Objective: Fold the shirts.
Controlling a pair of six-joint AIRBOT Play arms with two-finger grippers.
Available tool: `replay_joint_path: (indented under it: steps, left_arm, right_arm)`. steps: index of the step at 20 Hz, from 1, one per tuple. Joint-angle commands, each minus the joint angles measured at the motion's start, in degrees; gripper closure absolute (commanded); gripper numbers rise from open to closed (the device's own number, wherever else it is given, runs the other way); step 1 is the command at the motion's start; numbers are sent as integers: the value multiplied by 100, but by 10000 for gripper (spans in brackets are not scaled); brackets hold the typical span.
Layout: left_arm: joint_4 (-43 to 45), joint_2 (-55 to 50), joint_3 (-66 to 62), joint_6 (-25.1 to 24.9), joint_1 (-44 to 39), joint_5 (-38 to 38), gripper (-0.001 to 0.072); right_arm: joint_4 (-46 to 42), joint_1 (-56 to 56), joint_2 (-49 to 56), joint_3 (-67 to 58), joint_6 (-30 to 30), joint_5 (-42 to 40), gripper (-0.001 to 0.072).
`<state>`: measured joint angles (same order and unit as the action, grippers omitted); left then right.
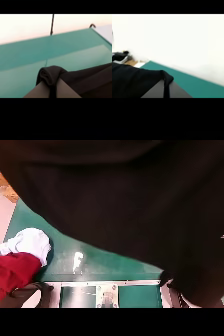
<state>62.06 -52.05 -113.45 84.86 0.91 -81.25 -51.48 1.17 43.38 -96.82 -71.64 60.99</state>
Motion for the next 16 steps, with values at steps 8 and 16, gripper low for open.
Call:
replay_joint_path:
  steps: [8,16]
  left_arm:
    - [-26,-1823,5163,-828,2,2813,677]
    - [-474,-4544,3073,-1294,127,3117,193]
  right_arm:
    - [1106,-1213,2404,4756,332,-3421,694]
    - [1246,-313,4205,3338,306,-2424,452]
